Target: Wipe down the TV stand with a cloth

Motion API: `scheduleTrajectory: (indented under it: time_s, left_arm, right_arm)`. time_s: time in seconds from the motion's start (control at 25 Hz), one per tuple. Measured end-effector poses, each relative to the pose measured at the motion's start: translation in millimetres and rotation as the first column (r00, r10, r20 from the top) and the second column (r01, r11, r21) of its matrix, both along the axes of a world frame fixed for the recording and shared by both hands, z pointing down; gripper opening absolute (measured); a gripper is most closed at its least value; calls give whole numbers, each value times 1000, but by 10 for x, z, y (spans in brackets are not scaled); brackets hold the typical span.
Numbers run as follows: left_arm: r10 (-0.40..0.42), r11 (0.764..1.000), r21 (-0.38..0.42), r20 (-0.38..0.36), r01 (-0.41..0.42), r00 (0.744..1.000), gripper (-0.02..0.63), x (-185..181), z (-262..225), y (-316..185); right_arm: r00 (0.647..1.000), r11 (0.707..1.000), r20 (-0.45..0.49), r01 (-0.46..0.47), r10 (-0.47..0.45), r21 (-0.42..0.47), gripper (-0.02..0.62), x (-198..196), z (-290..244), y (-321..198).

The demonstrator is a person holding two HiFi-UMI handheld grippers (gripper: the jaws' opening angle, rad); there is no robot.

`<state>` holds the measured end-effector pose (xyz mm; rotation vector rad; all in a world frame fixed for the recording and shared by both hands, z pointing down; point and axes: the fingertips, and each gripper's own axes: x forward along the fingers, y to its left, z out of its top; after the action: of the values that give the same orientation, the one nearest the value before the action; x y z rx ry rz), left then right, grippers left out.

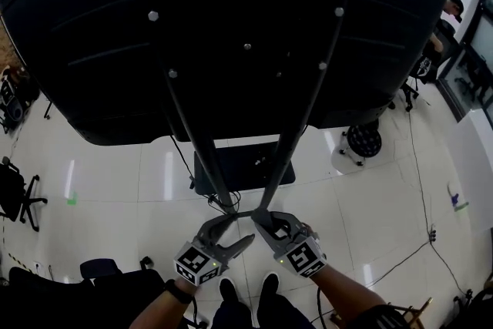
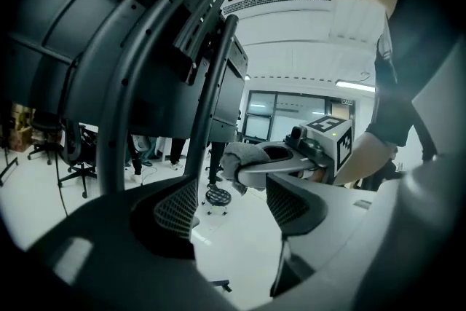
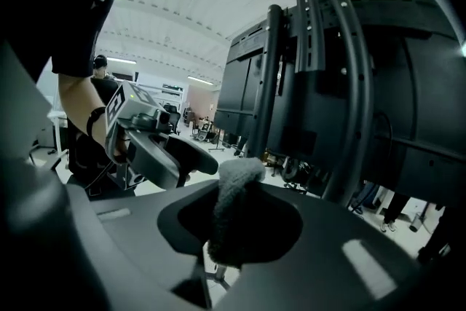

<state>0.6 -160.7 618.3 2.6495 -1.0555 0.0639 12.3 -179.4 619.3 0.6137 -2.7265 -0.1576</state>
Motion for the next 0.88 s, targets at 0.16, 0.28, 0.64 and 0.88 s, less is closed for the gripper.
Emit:
scheduleTrajectory:
  time_s: [0.16, 0.28, 0.64, 0.88]
  left_arm:
    - [-20, 1000, 17, -5, 20, 1000, 319, -180, -294, 307]
    - [-27, 998, 53, 43, 24, 999, 319, -323, -509, 477]
    - [-77, 987, 144, 79, 65, 994, 316, -863, -1026, 977]
    - [-72, 985, 159, 43, 65, 996, 310, -1022, -1222, 1287]
  right_arm:
    - [999, 999, 39, -9, 11, -39, 58, -8, -338, 309]
    - [994, 996, 101, -22, 31, -90, 58, 33, -581, 475]
    - [973, 982, 185, -113, 140, -149, 57, 261, -1108, 950]
    - [959, 977, 211, -159, 187, -141, 57, 358, -1287, 1276]
